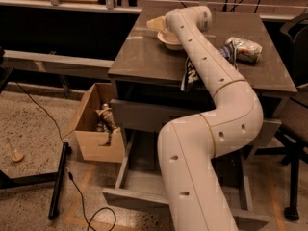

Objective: Place water bottle into middle drawer

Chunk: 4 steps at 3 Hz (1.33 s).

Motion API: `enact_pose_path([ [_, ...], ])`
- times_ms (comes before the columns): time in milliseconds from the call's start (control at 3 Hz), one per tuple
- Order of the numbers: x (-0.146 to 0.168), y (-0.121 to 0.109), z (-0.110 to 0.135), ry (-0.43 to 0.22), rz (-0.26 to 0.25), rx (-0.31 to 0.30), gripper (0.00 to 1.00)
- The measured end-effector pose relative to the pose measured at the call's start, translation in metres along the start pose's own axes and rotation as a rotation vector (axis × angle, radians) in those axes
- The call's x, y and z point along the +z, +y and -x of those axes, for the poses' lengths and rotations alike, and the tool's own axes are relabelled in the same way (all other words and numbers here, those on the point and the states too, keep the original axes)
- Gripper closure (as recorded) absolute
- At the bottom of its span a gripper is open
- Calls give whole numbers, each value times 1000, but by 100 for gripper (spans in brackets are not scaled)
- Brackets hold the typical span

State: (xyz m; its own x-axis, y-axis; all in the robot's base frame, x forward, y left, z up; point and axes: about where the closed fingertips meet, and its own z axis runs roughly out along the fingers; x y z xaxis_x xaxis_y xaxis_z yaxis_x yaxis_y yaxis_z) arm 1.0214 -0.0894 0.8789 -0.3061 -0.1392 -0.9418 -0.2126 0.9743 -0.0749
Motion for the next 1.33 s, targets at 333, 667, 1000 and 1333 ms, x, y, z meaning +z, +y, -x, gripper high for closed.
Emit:
enact_pose_path([
  [333, 3, 7, -8, 33, 1, -14, 0],
  [667, 3, 10, -10, 54, -9, -30, 0],
  [1000, 1, 5, -12, 73, -31, -53, 16],
  [1333, -1, 2, -12, 89, -48, -75, 40],
])
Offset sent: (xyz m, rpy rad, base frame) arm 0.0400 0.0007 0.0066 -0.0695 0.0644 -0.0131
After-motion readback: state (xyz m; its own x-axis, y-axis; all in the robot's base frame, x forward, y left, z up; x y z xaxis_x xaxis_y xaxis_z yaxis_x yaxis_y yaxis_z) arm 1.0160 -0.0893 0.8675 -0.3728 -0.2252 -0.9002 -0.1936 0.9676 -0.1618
